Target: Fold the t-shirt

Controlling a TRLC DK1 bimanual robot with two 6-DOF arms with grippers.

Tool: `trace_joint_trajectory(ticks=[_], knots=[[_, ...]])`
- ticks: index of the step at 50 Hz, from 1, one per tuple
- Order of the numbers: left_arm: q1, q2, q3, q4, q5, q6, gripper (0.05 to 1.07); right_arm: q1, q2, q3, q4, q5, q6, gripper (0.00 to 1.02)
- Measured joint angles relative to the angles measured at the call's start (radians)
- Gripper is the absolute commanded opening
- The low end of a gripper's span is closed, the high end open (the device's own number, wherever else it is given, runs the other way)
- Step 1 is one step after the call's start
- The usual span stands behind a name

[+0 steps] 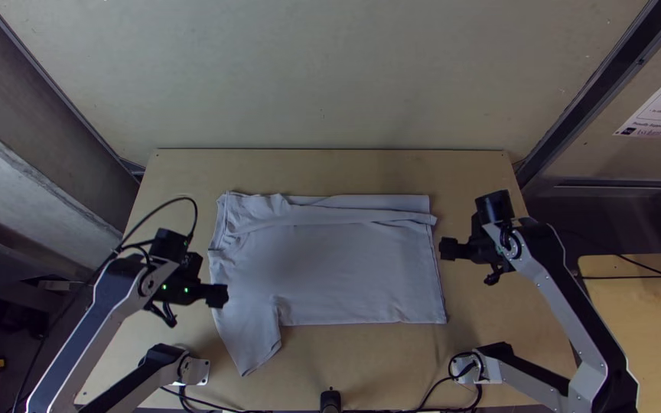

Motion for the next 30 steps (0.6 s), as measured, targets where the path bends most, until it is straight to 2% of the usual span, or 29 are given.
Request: trace_joint_trajectory(ticks=[7,30], knots=[[-0.104,-0.043,-0.066,-0.026,0.004,-0.061,1.02,0.032,-0.015,-0.039,-0.007,0.0,0.0,0.97],[-0.204,0.054,-0.183,-0.032,-0.014,-0.167,1.01,0.045,-0.017,-0.09,-0.008,0.0,0.004,0.97]])
